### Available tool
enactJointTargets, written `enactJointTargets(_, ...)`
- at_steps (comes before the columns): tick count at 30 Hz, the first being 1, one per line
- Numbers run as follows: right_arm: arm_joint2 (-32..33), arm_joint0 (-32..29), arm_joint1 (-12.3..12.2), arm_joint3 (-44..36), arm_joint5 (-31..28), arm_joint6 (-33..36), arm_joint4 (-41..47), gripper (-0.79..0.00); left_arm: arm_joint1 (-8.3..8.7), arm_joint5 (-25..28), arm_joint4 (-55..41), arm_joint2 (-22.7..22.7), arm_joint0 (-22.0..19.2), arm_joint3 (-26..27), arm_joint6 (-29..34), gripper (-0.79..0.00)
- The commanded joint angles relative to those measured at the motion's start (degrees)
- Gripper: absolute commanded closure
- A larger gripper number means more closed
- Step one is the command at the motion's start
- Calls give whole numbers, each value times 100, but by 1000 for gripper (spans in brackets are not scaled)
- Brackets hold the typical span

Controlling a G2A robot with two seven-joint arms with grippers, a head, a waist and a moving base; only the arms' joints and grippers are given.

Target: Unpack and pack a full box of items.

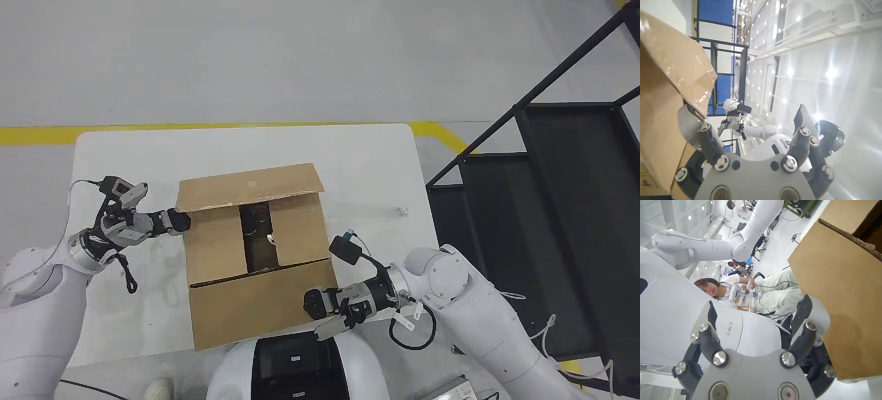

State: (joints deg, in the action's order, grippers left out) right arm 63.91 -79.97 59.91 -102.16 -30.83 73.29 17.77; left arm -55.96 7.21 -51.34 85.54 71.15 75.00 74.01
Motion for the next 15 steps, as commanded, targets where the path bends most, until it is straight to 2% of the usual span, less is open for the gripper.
enactJointTargets(1, 0, 0, 0, 0, 0, 0, 0, -785, -13, -38, -161, 10, -72, 5, -13, -785)
enactJointTargets(7, 0, 0, 0, 0, 0, 0, 0, -785, -149, -196, -849, -317, -618, -392, -86, -785)
enactJointTargets(10, 0, 0, 0, 0, 0, 0, 0, -785, -243, -314, -1085, -590, -1083, -810, -43, -785)
enactJointTargets(15, 0, 0, 0, 0, 0, 0, 0, -785, -424, -165, -959, -1087, -1898, -1641, -463, -785)
